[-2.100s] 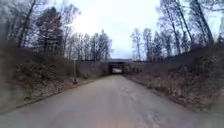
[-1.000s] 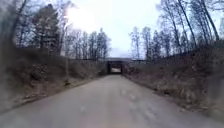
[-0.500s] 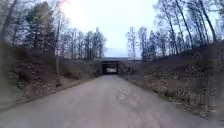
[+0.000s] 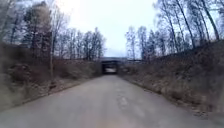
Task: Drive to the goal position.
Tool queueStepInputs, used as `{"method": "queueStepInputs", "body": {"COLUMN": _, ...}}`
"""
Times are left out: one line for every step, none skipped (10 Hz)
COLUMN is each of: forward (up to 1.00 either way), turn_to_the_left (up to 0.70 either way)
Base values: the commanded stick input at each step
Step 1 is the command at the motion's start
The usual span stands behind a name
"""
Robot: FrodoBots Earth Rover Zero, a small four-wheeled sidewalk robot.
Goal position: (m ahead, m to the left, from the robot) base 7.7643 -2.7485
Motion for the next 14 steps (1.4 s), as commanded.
{"method": "queueStepInputs", "body": {"forward": 1.0, "turn_to_the_left": 0.0}}
{"method": "queueStepInputs", "body": {"forward": 1.0, "turn_to_the_left": 0.0}}
{"method": "queueStepInputs", "body": {"forward": 1.0, "turn_to_the_left": 0.0}}
{"method": "queueStepInputs", "body": {"forward": 1.0, "turn_to_the_left": 0.0}}
{"method": "queueStepInputs", "body": {"forward": 1.0, "turn_to_the_left": 0.0}}
{"method": "queueStepInputs", "body": {"forward": 1.0, "turn_to_the_left": 0.0}}
{"method": "queueStepInputs", "body": {"forward": 1.0, "turn_to_the_left": 0.0}}
{"method": "queueStepInputs", "body": {"forward": 1.0, "turn_to_the_left": 0.0}}
{"method": "queueStepInputs", "body": {"forward": 1.0, "turn_to_the_left": 0.0}}
{"method": "queueStepInputs", "body": {"forward": 1.0, "turn_to_the_left": 0.0}}
{"method": "queueStepInputs", "body": {"forward": 1.0, "turn_to_the_left": 0.0}}
{"method": "queueStepInputs", "body": {"forward": 1.0, "turn_to_the_left": 0.0}}
{"method": "queueStepInputs", "body": {"forward": 1.0, "turn_to_the_left": 0.0}}
{"method": "queueStepInputs", "body": {"forward": 1.0, "turn_to_the_left": 0.0}}
